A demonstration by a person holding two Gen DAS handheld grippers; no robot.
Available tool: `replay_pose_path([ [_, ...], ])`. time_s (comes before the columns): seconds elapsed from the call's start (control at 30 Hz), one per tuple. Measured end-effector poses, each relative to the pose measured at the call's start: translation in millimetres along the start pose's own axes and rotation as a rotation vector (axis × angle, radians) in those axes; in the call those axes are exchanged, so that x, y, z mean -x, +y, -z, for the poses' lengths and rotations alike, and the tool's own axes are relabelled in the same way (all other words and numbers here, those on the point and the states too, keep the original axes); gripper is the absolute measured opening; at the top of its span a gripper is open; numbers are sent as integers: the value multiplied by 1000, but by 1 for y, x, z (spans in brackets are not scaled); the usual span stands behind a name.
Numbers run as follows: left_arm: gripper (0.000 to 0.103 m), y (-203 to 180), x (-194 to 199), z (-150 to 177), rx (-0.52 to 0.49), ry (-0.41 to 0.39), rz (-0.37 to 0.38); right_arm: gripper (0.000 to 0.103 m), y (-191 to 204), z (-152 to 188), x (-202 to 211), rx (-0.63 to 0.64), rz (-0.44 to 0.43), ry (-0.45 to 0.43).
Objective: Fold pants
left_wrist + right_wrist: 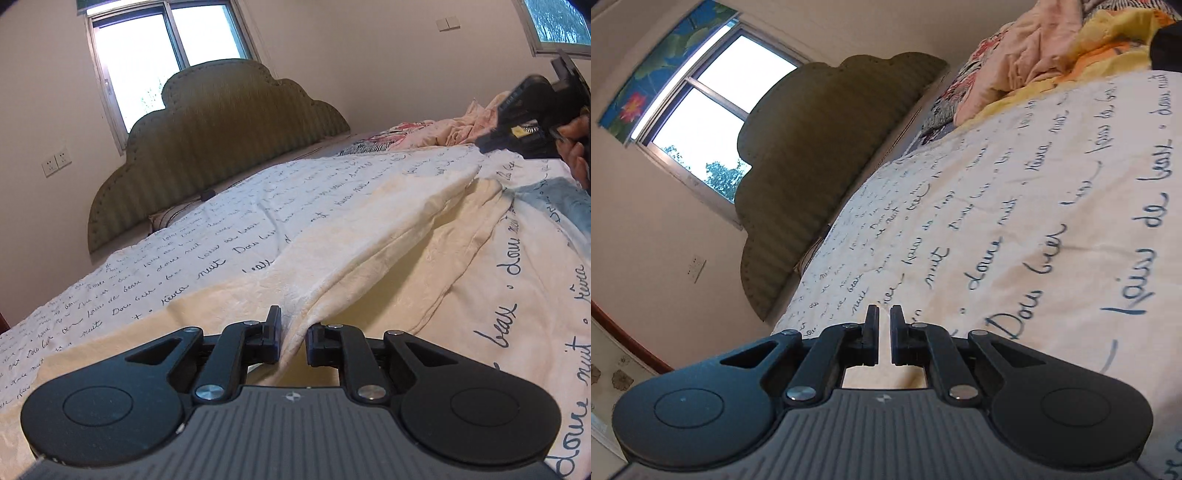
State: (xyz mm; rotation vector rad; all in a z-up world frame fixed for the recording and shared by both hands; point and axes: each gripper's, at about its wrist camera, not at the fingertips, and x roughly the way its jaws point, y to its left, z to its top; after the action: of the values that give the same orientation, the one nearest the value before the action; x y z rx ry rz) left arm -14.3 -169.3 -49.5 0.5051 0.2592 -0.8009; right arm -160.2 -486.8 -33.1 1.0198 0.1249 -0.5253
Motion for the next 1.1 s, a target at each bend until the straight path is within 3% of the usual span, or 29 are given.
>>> replay_pose_path([
  [0.1,17,-2,-5,2,-5,17,-3,6,-1,4,4,26,20,28],
  [0.23,17,-12,-3,2,-32,29,-27,8,4,16,0,-52,-48,133],
  [0.37,23,-13,-3,1,-41,35,-39,9,12,34,-11,-27,-14,211],
  [0.5,40,-17,-4,0,-72,19,-65,9,8,38,-29,-87,-9,220],
  [0.57,44,-18,-6,-1,-85,19,-70,18,10,39,-37,-83,8,212],
  [0.63,47,-18,-10,-1,-92,31,-62,38,9,40,-43,-104,20,200],
  [0.67,49,-19,-11,-1,-95,37,-65,41,10,41,-46,-120,15,197],
  [0.83,49,-20,-16,0,-96,45,-57,45,11,46,-41,-123,27,177],
  [0.9,32,-22,-20,0,-95,64,-43,46,9,46,-45,-121,24,174],
  [0.97,23,-23,-23,-1,-89,72,-48,45,9,45,-51,-78,17,165],
  [1.0,20,-23,-24,-1,-87,72,-51,29,10,45,-54,-46,22,155],
  [1.03,19,-22,-24,-1,-80,71,-51,5,9,45,-59,-21,37,156],
  [1.1,17,-19,-22,-2,-59,59,-56,4,8,47,-63,-4,17,154],
])
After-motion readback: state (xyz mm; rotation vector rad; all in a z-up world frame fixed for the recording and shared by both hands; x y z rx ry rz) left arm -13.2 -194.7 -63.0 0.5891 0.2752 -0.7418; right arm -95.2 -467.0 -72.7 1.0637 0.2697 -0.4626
